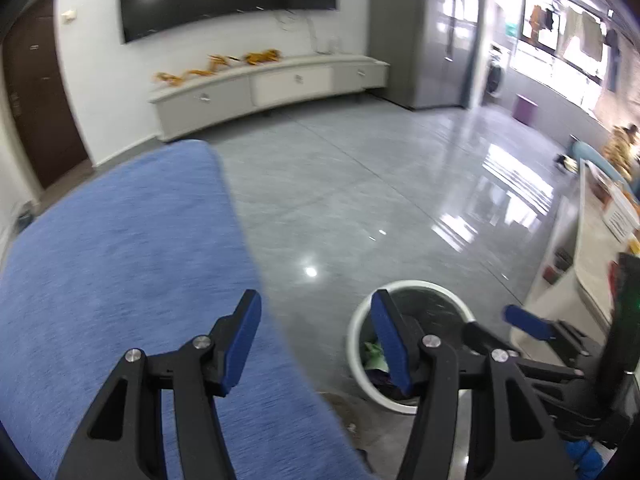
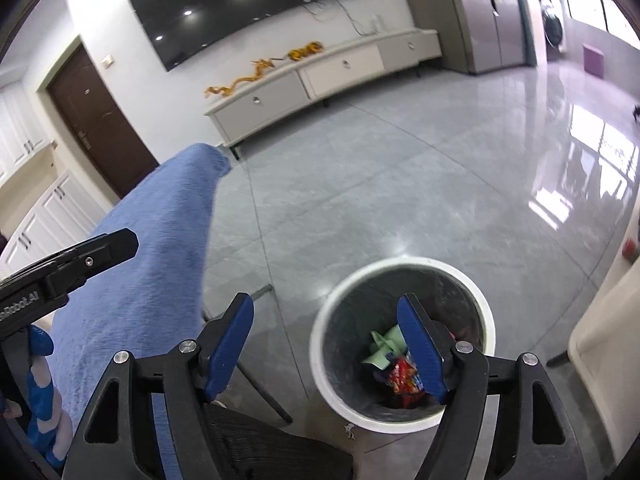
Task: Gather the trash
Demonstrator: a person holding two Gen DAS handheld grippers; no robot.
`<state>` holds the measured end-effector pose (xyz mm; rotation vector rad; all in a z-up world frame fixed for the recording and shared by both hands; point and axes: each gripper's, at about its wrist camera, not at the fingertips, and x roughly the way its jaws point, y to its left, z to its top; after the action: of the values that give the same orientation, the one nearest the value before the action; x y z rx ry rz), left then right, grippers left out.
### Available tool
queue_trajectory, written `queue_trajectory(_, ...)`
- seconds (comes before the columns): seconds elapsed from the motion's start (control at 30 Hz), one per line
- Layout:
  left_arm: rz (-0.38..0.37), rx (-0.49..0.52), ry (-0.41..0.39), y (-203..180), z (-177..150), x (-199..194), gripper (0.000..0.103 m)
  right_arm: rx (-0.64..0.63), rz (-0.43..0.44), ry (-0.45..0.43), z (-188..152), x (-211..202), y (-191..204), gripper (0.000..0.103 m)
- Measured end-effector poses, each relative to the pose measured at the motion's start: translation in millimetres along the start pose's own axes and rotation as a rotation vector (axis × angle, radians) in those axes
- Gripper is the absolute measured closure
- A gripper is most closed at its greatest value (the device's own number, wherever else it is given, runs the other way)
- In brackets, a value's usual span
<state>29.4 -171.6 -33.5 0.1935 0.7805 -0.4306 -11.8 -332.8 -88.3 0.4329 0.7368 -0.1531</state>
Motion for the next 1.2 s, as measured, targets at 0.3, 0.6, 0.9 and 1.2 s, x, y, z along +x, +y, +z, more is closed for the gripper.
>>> queue_trajectory(0.3,0.129,-0.117,-0.065,52.9,-24.5,-36.5,0.047,-0.122,-0.019,-0.064,0.8,-22.6,58.2,0.014)
queue_trajectory(0.6,0.226,-0.222,-0.098,101.1,-48.4,-52.1,0.047,-0.224,-0.03,-0.101,-9.9,-29.6,107.8,0.007)
queue_trajectory(0.9,0.265,-0.263,-0.103,124.8,-57.3,-59.7,0.047,-0.261,-0.065,-0.112,-19.9,-31.0,130.0,0.0)
queue_trajectory(1.2,0.31,-0.296,-0.122,139.2,-63.2,-63.5,0.032,-0.262,-0.128,-0.124,-22.7,-25.3,132.8,0.0)
